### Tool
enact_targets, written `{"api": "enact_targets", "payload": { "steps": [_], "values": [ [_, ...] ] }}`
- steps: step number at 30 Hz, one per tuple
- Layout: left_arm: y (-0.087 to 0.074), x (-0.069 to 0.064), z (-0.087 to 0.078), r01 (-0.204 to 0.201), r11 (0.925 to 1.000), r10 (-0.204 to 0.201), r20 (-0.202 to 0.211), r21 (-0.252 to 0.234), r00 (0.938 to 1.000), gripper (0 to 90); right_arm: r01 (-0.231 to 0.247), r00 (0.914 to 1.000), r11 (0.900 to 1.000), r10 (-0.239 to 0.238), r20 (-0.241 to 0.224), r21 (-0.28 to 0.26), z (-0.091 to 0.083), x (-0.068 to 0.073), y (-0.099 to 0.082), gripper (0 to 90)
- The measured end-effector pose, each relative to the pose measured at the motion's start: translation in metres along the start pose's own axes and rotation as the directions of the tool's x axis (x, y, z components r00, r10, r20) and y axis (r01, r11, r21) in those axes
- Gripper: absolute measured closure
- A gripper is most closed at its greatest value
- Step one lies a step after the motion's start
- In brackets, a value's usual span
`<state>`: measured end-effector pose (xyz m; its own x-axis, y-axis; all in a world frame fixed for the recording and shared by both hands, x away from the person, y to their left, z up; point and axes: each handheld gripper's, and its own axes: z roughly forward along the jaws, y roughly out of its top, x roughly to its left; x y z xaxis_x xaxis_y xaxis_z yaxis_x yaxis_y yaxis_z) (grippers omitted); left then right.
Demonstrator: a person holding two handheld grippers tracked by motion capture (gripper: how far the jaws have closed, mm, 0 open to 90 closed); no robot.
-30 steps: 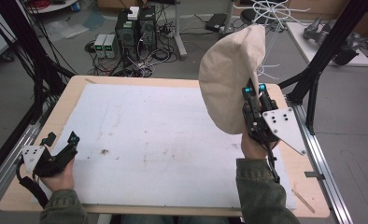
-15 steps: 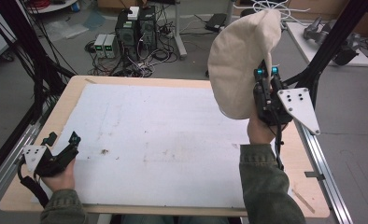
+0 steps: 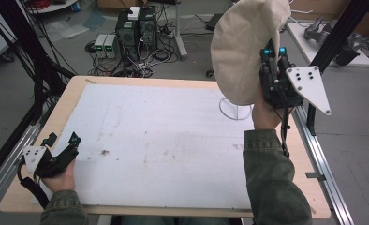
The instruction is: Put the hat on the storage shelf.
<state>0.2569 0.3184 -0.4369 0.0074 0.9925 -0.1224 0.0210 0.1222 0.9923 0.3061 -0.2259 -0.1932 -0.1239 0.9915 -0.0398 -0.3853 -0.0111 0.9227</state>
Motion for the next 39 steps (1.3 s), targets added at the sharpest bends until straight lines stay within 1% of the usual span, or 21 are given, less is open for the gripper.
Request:
{"api": "enact_targets", "payload": {
  "steps": [4, 6, 9, 14, 18, 19, 22, 24, 25, 31, 32, 35, 36, 38, 39],
  "values": [
    [0.000, -0.001, 0.000, 0.003, 1.0000, -0.003, 0.002, -0.001, 1.0000, 27.2, -0.009, 1.0000, 1.0000, 0.009, 0.004, -0.001, 0.011, -0.001, 0.004, 86.2],
    [0.000, -0.001, 0.000, 0.005, 1.0000, -0.005, 0.004, -0.001, 1.0000, 27.2, 0.003, 0.9999, 1.0000, -0.003, 0.012, 0.001, 0.018, -0.001, 0.006, 86.2],
    [-0.001, 0.000, 0.000, 0.007, 1.0000, -0.007, 0.004, 0.002, 1.0000, 27.2, 0.000, 0.9998, 1.0000, 0.000, 0.022, 0.004, 0.026, -0.001, 0.008, 86.3],
    [-0.001, 0.001, 0.000, 0.007, 1.0000, -0.007, 0.001, 0.002, 1.0000, 27.2, -0.025, 0.9992, 0.9997, 0.025, 0.032, 0.007, 0.035, -0.004, 0.010, 86.4],
    [-0.001, 0.000, -0.001, 0.008, 1.0000, -0.008, 0.004, 0.001, 1.0000, 27.2, -0.020, 0.9988, 0.9998, 0.019, 0.046, 0.002, 0.042, -0.005, 0.011, 86.5],
    [-0.001, 0.000, -0.001, 0.008, 1.0000, -0.008, 0.005, 0.002, 1.0000, 27.2, -0.025, 0.9985, 0.9997, 0.025, 0.049, 0.000, 0.043, -0.006, 0.010, 86.5],
    [-0.001, 0.001, -0.001, 0.007, 1.0000, -0.007, 0.003, 0.002, 1.0000, 27.2, -0.056, 0.9969, 0.9984, 0.056, 0.056, 0.009, 0.045, -0.010, 0.008, 86.5],
    [-0.001, 0.000, -0.001, 0.008, 1.0000, -0.008, 0.004, 0.002, 1.0000, 27.2, -0.069, 0.9961, 0.9975, 0.068, 0.057, 0.014, 0.044, -0.012, 0.005, 86.5],
    [-0.001, 0.000, -0.001, 0.007, 1.0000, -0.007, 0.004, 0.003, 1.0000, 27.2, -0.064, 0.9965, 0.9978, 0.063, 0.055, 0.017, 0.045, -0.013, 0.004, 86.5],
    [-0.001, -0.002, -0.001, 0.006, 1.0000, -0.006, 0.009, 0.002, 0.9999, 27.2, -0.079, 0.9951, 0.9953, 0.075, 0.064, 0.056, 0.044, -0.014, -0.002, 85.4],
    [-0.001, -0.002, -0.001, 0.006, 1.0000, -0.006, 0.010, 0.001, 0.9999, 27.2, -0.074, 0.9953, 0.9956, 0.070, 0.067, 0.058, 0.044, -0.015, -0.004, 85.4],
    [-0.001, -0.002, -0.001, 0.006, 1.0000, -0.006, 0.010, 0.002, 0.9999, 27.2, -0.108, 0.9918, 0.9897, 0.101, 0.079, 0.094, 0.041, -0.017, -0.015, 84.8],
    [-0.001, -0.002, -0.001, 0.006, 1.0000, -0.006, 0.011, 0.002, 0.9999, 27.2, -0.118, 0.9907, 0.9881, 0.110, 0.079, 0.099, 0.040, -0.018, -0.018, 84.9],
    [-0.001, -0.001, -0.001, 0.004, 1.0000, -0.004, 0.009, 0.003, 0.9999, 27.2, -0.122, 0.9896, 0.9876, 0.114, 0.087, 0.098, 0.037, -0.019, -0.025, 85.0],
    [-0.001, -0.001, -0.001, 0.006, 1.0000, -0.006, 0.009, 0.004, 0.9999, 27.2, -0.126, 0.9890, 0.9860, 0.116, 0.091, 0.109, 0.036, -0.019, -0.029, 85.1]
  ]
}}
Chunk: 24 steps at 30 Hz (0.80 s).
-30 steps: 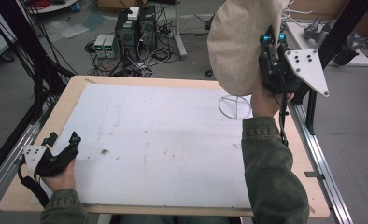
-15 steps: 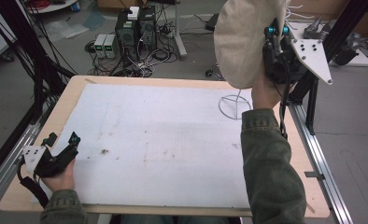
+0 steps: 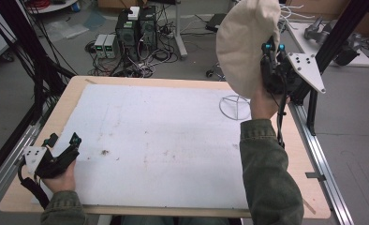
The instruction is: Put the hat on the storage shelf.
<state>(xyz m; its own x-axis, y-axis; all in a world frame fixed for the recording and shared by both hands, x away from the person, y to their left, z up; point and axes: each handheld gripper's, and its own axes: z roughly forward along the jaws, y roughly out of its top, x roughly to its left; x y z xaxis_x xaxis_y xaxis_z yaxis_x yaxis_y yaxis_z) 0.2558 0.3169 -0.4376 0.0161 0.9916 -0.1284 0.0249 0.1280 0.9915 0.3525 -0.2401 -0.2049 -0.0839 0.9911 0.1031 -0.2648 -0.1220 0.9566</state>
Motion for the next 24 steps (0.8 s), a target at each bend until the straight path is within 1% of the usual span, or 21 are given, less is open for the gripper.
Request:
{"api": "enact_targets", "payload": {
  "steps": [1, 2, 3, 5, 6, 8, 9, 11, 12, 16, 20, 23, 24],
  "values": [
    [0.000, 0.000, 0.000, 0.000, 1.0000, 0.000, 0.000, 0.001, 1.0000, 27.2, -0.009, 0.9999, 0.9998, 0.009, 0.011, 0.020, 0.000, -0.001, -0.004, 85.1],
    [0.000, 0.000, 0.000, 0.001, 1.0000, -0.001, 0.000, 0.001, 1.0000, 27.2, -0.005, 0.9999, 0.9997, 0.005, 0.012, 0.024, 0.000, -0.002, -0.006, 85.1],
    [0.000, 0.000, 0.000, 0.000, 1.0000, 0.000, 0.001, -0.001, 1.0000, 27.2, -0.018, 0.9997, 0.9991, 0.018, 0.017, 0.037, 0.000, -0.003, -0.008, 85.4],
    [0.000, -0.001, 0.000, 0.001, 1.0000, -0.001, 0.001, 0.000, 1.0000, 27.2, -0.018, 0.9995, 0.9987, 0.017, 0.027, 0.048, 0.000, -0.007, -0.012, 86.0],
    [0.000, -0.001, 0.000, 0.000, 1.0000, 0.000, 0.001, 0.002, 1.0000, 27.2, -0.034, 0.9991, 0.9978, 0.033, 0.029, 0.056, -0.001, -0.008, -0.013, 86.3],
    [0.000, -0.001, 0.000, -0.003, 1.0000, 0.003, 0.002, 0.003, 1.0000, 27.2, -0.036, 0.9987, 0.9978, 0.034, 0.038, 0.056, -0.001, -0.012, -0.014, 86.6],
    [0.000, -0.001, 0.000, -0.004, 1.0000, 0.004, 0.002, 0.003, 1.0000, 27.2, -0.066, 0.9972, 0.9956, 0.063, 0.039, 0.066, -0.002, -0.014, -0.015, 86.6],
    [0.000, -0.001, 0.000, -0.004, 1.0000, 0.004, 0.002, 0.004, 1.0000, 27.2, -0.092, 0.9955, 0.9929, 0.089, 0.032, 0.076, -0.004, -0.017, -0.016, 86.6],
    [0.000, -0.001, 0.000, -0.005, 1.0000, 0.005, 0.004, 0.005, 1.0000, 27.2, -0.115, 0.9932, 0.9899, 0.112, 0.032, 0.083, -0.006, -0.018, -0.018, 86.6],
    [0.000, -0.002, 0.000, -0.004, 1.0000, 0.004, 0.005, 0.004, 1.0000, 27.2, -0.129, 0.9915, 0.9865, 0.126, 0.032, 0.101, -0.013, -0.017, -0.026, 86.6],
    [0.000, -0.002, 0.000, -0.006, 1.0000, 0.006, 0.006, 0.004, 1.0000, 27.2, -0.155, 0.9877, 0.9812, 0.152, 0.035, 0.114, -0.018, -0.018, -0.033, 86.6],
    [0.000, -0.002, 0.000, -0.003, 1.0000, 0.003, 0.006, 0.005, 1.0000, 27.2, -0.199, 0.9800, 0.9719, 0.196, 0.037, 0.126, -0.023, -0.022, -0.035, 86.5],
    [-0.001, -0.002, 0.000, 0.001, 1.0000, -0.001, 0.006, 0.004, 1.0000, 27.2, -0.204, 0.9788, 0.9708, 0.201, 0.037, 0.126, -0.024, -0.023, -0.036, 86.4]
  ]
}}
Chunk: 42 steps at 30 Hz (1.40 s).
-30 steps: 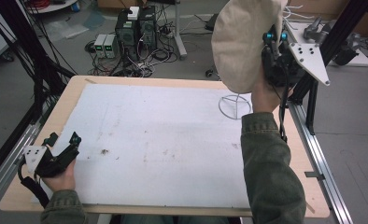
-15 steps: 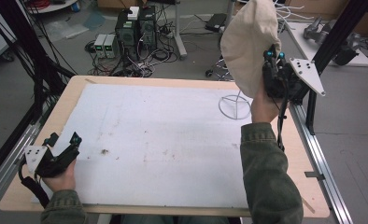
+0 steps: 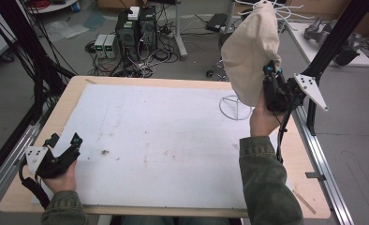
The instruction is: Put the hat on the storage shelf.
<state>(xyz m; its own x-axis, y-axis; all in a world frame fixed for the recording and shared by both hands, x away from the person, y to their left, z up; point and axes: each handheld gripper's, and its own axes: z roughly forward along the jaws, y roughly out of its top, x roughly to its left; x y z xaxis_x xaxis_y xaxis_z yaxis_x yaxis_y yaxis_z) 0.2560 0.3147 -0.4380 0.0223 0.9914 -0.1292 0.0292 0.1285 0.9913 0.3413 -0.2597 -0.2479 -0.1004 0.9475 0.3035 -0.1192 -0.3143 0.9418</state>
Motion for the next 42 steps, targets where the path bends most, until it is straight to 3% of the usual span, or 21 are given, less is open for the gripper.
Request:
{"api": "enact_targets", "payload": {
  "steps": [8, 11, 18, 24, 30, 34, 38, 42],
  "values": [
    [0.000, -0.001, 0.000, -0.004, 1.0000, 0.004, 0.005, -0.001, 1.0000, 27.3, -0.014, 0.9999, 0.9995, 0.013, 0.010, 0.028, -0.004, -0.013, -0.006, 80.2],
    [0.000, -0.002, 0.000, -0.004, 1.0000, 0.004, 0.004, -0.002, 1.0000, 27.3, 0.004, 0.9999, 0.9997, -0.004, 0.015, 0.026, -0.005, -0.015, -0.008, 77.5],
    [0.000, -0.002, 0.001, -0.003, 1.0000, 0.003, 0.007, -0.002, 1.0000, 27.3, 0.093, 0.9951, 0.9957, -0.093, 0.033, 0.005, -0.008, -0.010, -0.008, 71.4],
    [0.000, -0.002, 0.001, -0.003, 1.0000, 0.003, 0.009, 0.001, 1.0000, 27.3, 0.104, 0.9938, 0.9945, -0.104, 0.037, 0.008, -0.008, -0.010, -0.009, 69.7],
    [0.000, -0.003, 0.001, -0.002, 1.0000, 0.002, 0.009, 0.000, 1.0000, 27.3, 0.135, 0.9896, 0.9908, -0.135, 0.048, -0.001, -0.006, -0.011, -0.009, 56.3],
    [0.000, -0.003, 0.002, -0.003, 1.0000, 0.003, 0.008, 0.000, 1.0000, 27.4, 0.184, 0.9824, 0.9828, -0.184, 0.030, 0.004, -0.005, -0.011, -0.010, 36.9],
    [0.000, -0.003, 0.002, -0.005, 1.0000, 0.005, 0.010, 0.003, 0.9999, 27.4, 0.202, 0.9784, 0.9791, -0.203, 0.040, 0.021, -0.004, -0.010, -0.010, 24.0],
    [0.000, -0.003, 0.002, -0.004, 1.0000, 0.004, 0.010, 0.001, 0.9999, 27.4, 0.201, 0.9782, 0.9792, -0.202, 0.048, 0.025, -0.004, -0.011, -0.010, 19.8]
  ]
}}
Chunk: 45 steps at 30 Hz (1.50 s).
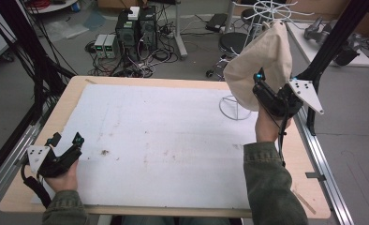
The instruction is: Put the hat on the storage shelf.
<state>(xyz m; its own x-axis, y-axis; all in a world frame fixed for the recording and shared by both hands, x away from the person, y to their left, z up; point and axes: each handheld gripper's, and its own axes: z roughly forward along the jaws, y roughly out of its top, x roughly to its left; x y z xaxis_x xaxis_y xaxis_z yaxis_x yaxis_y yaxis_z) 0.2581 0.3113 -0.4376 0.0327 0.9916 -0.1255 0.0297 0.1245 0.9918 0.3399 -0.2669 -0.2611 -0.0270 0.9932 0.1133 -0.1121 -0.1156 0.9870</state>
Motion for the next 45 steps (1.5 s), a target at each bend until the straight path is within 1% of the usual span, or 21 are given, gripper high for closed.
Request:
{"api": "enact_targets", "payload": {
  "steps": [1, 4, 7, 9, 12, 14, 17, 18, 20, 21, 24, 27, 29, 32, 33, 36, 39, 40, 41, 43, 45],
  "values": [
    [0.000, 0.000, 0.000, -0.001, 1.0000, 0.001, 0.000, -0.002, 1.0000, 27.4, 0.004, 1.0000, 1.0000, -0.004, 0.008, 0.000, 0.000, -0.001, 0.000, 19.0],
    [0.000, 0.000, 0.000, -0.001, 1.0000, 0.001, -0.001, -0.001, 1.0000, 27.4, -0.005, 1.0000, 1.0000, 0.005, 0.008, -0.007, -0.004, -0.003, 0.003, 15.6],
    [0.000, 0.000, 0.000, -0.001, 1.0000, 0.001, 0.000, -0.002, 1.0000, 27.4, 0.011, 0.9999, 0.9999, -0.011, 0.000, -0.012, -0.008, -0.003, 0.004, 12.8],
    [0.000, 0.000, 0.000, -0.001, 1.0000, 0.001, 0.001, -0.003, 1.0000, 27.4, 0.024, 0.9997, 0.9997, -0.024, -0.005, -0.006, -0.011, -0.002, 0.005, 12.4],
    [0.001, -0.001, -0.001, -0.001, 1.0000, 0.001, 0.001, -0.004, 1.0000, 27.4, 0.029, 0.9995, 0.9996, -0.029, -0.009, -0.002, -0.015, -0.002, 0.004, 11.8],
    [0.001, -0.001, -0.001, 0.000, 1.0000, 0.000, 0.001, -0.005, 1.0000, 27.4, 0.035, 0.9994, 0.9994, -0.035, -0.008, 0.007, -0.021, -0.002, 0.001, 11.7],
    [0.000, 0.000, 0.000, 0.000, 1.0000, 0.000, 0.002, -0.004, 1.0000, 27.4, 0.077, 0.9970, 0.9968, -0.077, -0.010, 0.020, -0.027, -0.004, -0.004, 11.7],
    [0.000, -0.001, 0.000, 0.000, 1.0000, 0.000, 0.002, -0.002, 1.0000, 27.4, 0.101, 0.9948, 0.9944, -0.101, -0.007, 0.030, -0.028, -0.006, -0.006, 11.7],
    [0.000, -0.001, 0.001, 0.000, 1.0000, 0.000, 0.005, -0.003, 1.0000, 27.4, 0.094, 0.9956, 0.9948, -0.094, -0.005, 0.040, -0.030, -0.010, -0.007, 11.7],
    [0.001, -0.001, 0.001, -0.003, 1.0000, 0.003, 0.005, -0.001, 1.0000, 27.4, 0.078, 0.9970, 0.9957, -0.078, -0.004, 0.049, -0.032, -0.013, -0.007, 11.7],
    [0.001, -0.002, 0.001, 0.000, 1.0000, 0.000, 0.004, -0.002, 1.0000, 27.4, 0.073, 0.9974, 0.9956, -0.072, -0.006, 0.060, -0.038, -0.015, -0.011, 11.6],
    [0.001, -0.002, 0.001, 0.001, 1.0000, -0.001, 0.002, -0.004, 1.0000, 27.4, 0.091, 0.9959, 0.9946, -0.090, -0.006, 0.051, -0.048, -0.016, -0.018, 11.7],
    [0.001, -0.002, 0.001, 0.002, 1.0000, -0.002, 0.002, -0.005, 1.0000, 27.4, 0.100, 0.9949, 0.9940, -0.101, 0.003, 0.043, -0.055, -0.018, -0.023, 11.7],
    [0.001, -0.003, 0.001, 0.000, 1.0000, 0.000, 0.004, -0.007, 1.0000, 27.4, 0.124, 0.9922, 0.9910, -0.124, 0.007, 0.050, -0.061, -0.021, -0.030, 11.6],
    [0.001, -0.003, 0.002, 0.001, 1.0000, -0.001, 0.004, -0.009, 1.0000, 27.4, 0.127, 0.9917, 0.9909, -0.128, 0.012, 0.043, -0.064, -0.023, -0.033, 11.6],
    [0.001, -0.003, 0.002, 0.001, 1.0000, -0.001, 0.003, -0.006, 1.0000, 27.4, 0.108, 0.9939, 0.9924, -0.109, 0.017, 0.058, -0.067, -0.027, -0.039, 11.6],
    [0.001, -0.003, 0.001, 0.002, 1.0000, -0.002, 0.003, -0.007, 1.0000, 27.4, 0.066, 0.9977, 0.9912, -0.067, 0.005, 0.114, -0.067, -0.031, -0.040, 11.6],
    [0.001, -0.003, 0.000, 0.002, 1.0000, -0.002, 0.002, -0.007, 1.0000, 27.4, 0.074, 0.9972, 0.9902, -0.074, -0.001, 0.118, -0.067, -0.031, -0.041, 11.7],
    [0.001, -0.003, 0.000, 0.004, 0.9999, -0.004, 0.001, -0.009, 1.0000, 27.4, 0.090, 0.9959, 0.9901, -0.091, 0.001, 0.108, -0.069, -0.030, -0.042, 11.7],
    [0.001, -0.003, 0.000, 0.004, 0.9999, -0.004, -0.001, -0.010, 1.0000, 27.4, 0.102, 0.9948, 0.9898, -0.102, 0.000, 0.099, -0.073, -0.030, -0.047, 11.7],
    [0.001, -0.002, -0.001, 0.005, 0.9999, -0.005, -0.002, -0.010, 1.0000, 27.4, 0.109, 0.9939, 0.9861, -0.110, 0.003, 0.126, -0.077, -0.032, -0.056, 11.7]
  ]
}}
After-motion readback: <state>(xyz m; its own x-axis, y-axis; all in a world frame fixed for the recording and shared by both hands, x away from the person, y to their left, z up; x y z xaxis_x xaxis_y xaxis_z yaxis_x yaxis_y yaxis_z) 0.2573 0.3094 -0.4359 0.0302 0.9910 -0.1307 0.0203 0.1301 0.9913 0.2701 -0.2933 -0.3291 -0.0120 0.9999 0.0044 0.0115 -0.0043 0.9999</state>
